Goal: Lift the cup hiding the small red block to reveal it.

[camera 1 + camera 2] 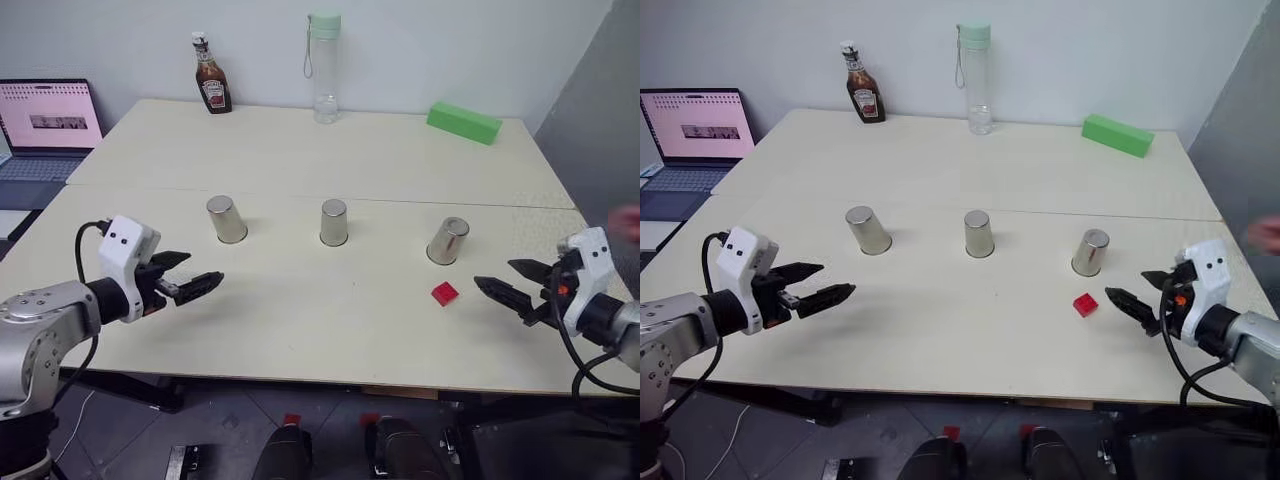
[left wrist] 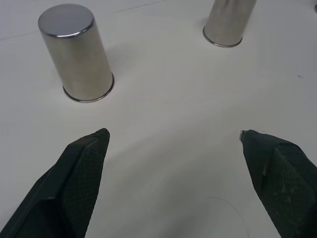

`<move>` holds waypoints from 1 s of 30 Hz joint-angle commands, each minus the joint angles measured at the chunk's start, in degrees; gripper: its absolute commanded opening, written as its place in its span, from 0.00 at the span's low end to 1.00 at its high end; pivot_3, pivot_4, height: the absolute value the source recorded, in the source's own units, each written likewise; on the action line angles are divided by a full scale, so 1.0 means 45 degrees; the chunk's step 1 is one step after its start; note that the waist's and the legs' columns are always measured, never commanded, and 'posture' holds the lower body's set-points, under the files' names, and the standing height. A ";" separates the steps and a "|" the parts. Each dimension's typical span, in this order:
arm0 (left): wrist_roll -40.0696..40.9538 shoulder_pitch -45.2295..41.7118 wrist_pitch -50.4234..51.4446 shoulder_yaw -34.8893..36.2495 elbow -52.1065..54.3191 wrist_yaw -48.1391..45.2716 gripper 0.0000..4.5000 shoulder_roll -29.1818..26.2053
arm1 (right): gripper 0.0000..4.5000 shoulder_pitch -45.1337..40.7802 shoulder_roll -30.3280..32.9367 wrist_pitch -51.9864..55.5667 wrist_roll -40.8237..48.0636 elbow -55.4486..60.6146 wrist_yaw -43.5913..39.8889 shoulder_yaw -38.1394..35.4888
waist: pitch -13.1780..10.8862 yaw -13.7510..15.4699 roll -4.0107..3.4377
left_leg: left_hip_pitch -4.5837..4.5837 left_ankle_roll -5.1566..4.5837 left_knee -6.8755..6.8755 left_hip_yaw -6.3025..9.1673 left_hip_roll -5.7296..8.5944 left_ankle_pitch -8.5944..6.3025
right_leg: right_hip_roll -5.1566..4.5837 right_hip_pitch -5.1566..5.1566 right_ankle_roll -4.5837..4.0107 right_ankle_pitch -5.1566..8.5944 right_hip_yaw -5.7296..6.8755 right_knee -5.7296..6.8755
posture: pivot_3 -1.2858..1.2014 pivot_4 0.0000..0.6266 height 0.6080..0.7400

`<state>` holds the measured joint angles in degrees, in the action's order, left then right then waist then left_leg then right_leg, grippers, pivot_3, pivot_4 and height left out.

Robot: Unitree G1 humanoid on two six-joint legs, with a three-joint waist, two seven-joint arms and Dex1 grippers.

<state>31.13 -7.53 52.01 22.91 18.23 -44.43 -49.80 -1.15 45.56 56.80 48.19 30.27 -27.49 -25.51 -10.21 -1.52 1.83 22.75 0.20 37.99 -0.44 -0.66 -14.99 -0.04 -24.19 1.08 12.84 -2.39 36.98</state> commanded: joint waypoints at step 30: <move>0.0427 0.0110 -0.0567 0.0354 -0.0157 -0.0287 1.00 -0.0650 | 0.99 -0.0205 0.0554 -0.0376 -0.0289 -0.0195 -0.0636 -0.0277 | 0.0000 -0.0011 0.0000 | -0.0005 0.0000 0.0003 -0.0007 0.0000 0.0000 | 0.0000 0.0002 -0.0002 0.0001 -0.0003 0.0001 | 0.52 0.24 1.00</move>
<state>32.91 -7.03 50.75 23.11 17.33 -45.45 -51.54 -1.31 47.16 56.52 47.06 28.88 -29.82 -25.58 -10.21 -1.57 1.84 22.73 0.20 38.00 -0.47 -0.66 -14.99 -0.04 -24.18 1.07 12.84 -2.40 36.98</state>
